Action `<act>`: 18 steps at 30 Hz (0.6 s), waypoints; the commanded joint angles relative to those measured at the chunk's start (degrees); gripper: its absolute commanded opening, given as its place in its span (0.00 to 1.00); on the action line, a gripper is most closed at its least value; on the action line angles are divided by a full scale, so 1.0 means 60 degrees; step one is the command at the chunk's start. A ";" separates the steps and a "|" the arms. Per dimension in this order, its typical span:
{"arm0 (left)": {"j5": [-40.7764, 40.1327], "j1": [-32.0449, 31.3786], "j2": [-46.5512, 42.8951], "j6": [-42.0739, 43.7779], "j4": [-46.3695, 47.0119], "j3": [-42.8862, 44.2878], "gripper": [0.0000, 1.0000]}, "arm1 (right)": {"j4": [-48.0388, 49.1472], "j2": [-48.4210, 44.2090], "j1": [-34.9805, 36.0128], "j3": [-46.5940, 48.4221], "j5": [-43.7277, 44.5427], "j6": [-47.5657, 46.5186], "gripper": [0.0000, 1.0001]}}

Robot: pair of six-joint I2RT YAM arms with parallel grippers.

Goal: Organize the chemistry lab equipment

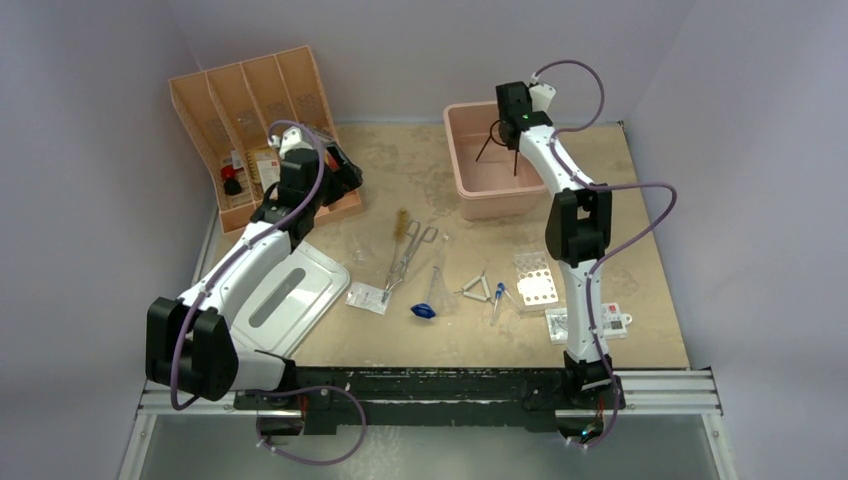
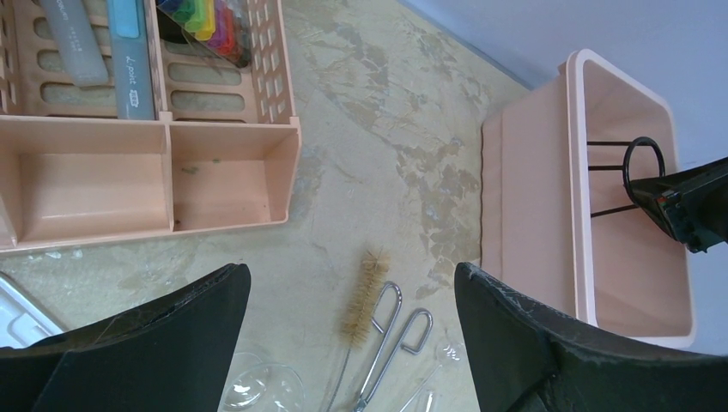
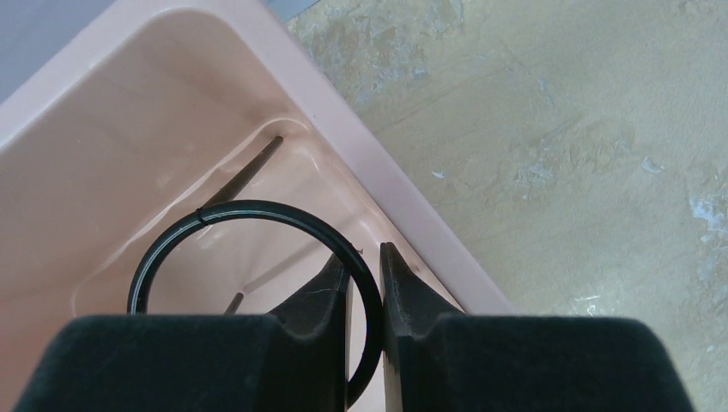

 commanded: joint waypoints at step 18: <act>-0.0461 -0.0016 -0.0148 0.0780 -0.0496 0.1237 0.88 | 0.0968 -0.2584 -0.0053 -0.0212 -0.1046 -0.0892 0.41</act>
